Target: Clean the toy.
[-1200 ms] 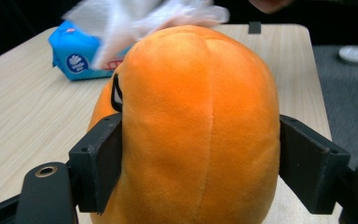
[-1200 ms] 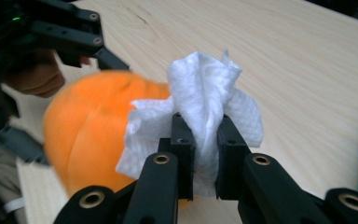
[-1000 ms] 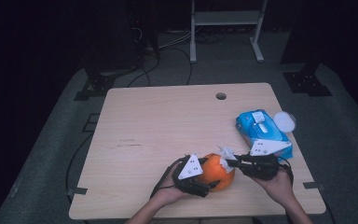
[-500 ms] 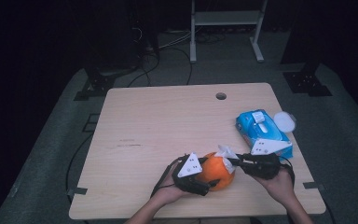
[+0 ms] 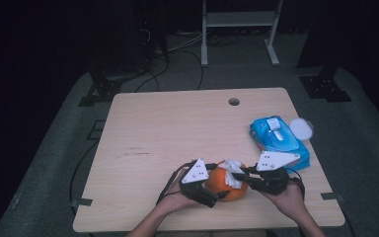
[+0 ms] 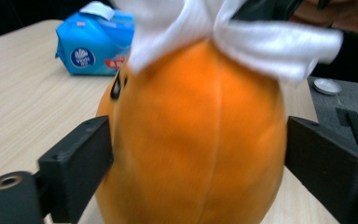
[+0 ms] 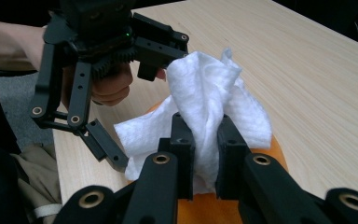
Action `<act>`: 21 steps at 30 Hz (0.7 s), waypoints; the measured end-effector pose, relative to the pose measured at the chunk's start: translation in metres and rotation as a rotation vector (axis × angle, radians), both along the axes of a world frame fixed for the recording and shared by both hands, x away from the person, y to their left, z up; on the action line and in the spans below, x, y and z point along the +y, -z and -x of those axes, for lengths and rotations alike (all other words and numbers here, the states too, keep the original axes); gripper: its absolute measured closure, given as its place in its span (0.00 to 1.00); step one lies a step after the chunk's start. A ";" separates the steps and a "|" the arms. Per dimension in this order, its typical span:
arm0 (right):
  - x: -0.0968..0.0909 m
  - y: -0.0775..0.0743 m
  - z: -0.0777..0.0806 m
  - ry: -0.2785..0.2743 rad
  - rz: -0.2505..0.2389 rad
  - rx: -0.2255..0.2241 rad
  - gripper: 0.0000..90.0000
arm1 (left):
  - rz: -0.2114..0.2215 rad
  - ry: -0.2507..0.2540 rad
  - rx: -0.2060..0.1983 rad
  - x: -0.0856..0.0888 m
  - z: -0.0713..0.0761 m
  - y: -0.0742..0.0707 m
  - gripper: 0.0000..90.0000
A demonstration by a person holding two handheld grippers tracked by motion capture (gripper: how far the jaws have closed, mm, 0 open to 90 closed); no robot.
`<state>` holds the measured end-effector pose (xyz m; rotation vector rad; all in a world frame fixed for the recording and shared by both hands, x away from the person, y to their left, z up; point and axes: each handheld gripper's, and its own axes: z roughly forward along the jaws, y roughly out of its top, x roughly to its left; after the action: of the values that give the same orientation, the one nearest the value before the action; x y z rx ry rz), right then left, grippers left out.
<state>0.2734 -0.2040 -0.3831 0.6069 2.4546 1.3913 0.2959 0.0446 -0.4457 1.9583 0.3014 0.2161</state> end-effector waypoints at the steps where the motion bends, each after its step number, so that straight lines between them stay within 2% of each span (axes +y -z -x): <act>1: -0.001 0.000 -0.001 0.002 -0.002 0.003 0.89 | -0.004 0.004 0.000 0.000 -0.002 0.003 0.08; 5: -0.003 0.001 -0.004 0.005 -0.019 0.020 0.89 | 0.011 0.000 0.022 -0.001 -0.006 0.013 0.06; 6: -0.003 0.001 -0.003 0.006 -0.016 0.015 0.89 | 0.010 0.001 0.014 0.000 -0.005 0.012 0.10; 8: -0.003 -0.001 -0.002 0.015 -0.017 0.009 0.89 | -0.003 -0.005 -0.022 0.000 -0.001 0.005 0.24; 10: -0.005 -0.004 -0.001 0.022 -0.039 0.001 0.88 | -0.011 -0.002 -0.025 0.001 0.001 -0.007 0.30; 13: -0.012 -0.009 -0.003 0.033 -0.089 0.001 0.88 | 0.016 0.013 -0.023 0.010 0.004 -0.027 0.32; 15: -0.018 -0.007 -0.008 0.041 -0.125 0.021 0.88 | -0.012 0.022 -0.022 0.013 0.004 -0.033 0.32; 18: -0.016 0.006 -0.016 0.058 -0.097 0.062 0.88 | -0.086 0.004 -0.004 0.011 0.002 -0.026 0.32; 20: -0.011 0.013 -0.017 0.062 -0.078 0.078 0.88 | -0.071 -0.002 0.015 0.010 0.001 -0.022 0.32; 21: -0.009 0.012 -0.015 0.068 -0.078 0.067 0.89 | -0.072 -0.008 0.017 0.009 0.001 -0.023 0.32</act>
<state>0.2882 -0.2127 -0.3950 0.7582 2.4159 1.4681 0.2950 0.0541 -0.4226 2.0309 0.3158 0.2184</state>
